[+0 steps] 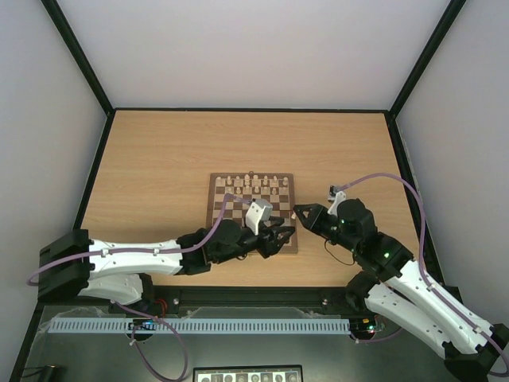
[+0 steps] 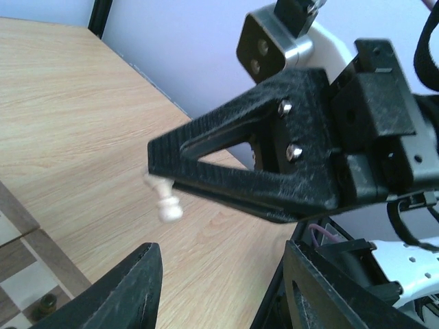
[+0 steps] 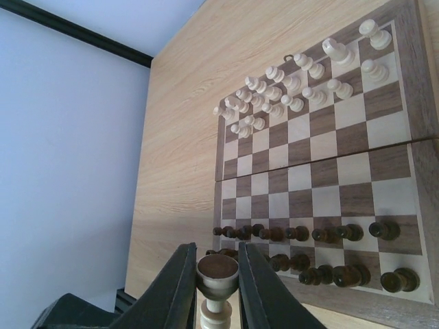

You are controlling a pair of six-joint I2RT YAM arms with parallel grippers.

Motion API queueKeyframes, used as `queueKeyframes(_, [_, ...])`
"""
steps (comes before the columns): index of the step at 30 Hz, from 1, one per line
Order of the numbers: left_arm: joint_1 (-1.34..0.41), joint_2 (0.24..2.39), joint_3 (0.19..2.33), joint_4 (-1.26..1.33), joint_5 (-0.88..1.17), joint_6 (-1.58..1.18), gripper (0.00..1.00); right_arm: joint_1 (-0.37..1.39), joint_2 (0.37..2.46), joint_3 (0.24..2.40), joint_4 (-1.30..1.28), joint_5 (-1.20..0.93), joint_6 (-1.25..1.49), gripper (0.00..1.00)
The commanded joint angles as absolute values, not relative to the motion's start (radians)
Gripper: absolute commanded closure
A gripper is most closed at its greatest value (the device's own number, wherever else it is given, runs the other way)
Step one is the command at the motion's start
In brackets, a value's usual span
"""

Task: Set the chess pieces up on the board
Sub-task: Place the chess piece on the chessboard.

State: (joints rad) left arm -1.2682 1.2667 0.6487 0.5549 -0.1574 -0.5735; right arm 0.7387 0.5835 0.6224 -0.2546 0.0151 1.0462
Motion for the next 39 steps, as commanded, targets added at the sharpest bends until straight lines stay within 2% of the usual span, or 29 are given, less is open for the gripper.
queueKeyframes(1, [-1.261,1.295,0.709,0.568,-0.180,-0.572,0.51,0.735,0.554,0.590,-0.240,0.005,1.088,0.85])
queueKeyframes(7, [-1.261,1.323,0.738,0.541,-0.197,-0.563,0.58,0.735,0.535,0.586,-0.233,0.000,1.115,0.85])
queueKeyframes(16, [-1.262,1.342,0.736,0.547,-0.246,-0.559,0.64,0.734,0.512,0.588,-0.220,0.000,1.155,0.85])
queueKeyframes(32, [-1.283,1.384,0.762,0.537,-0.349,-0.505,0.67,0.734,0.516,0.542,-0.157,-0.047,1.198,0.85])
queueKeyframes(39, [-1.301,1.415,0.782,0.528,-0.389,-0.483,0.72,0.734,0.520,0.539,-0.147,-0.040,1.200,0.85])
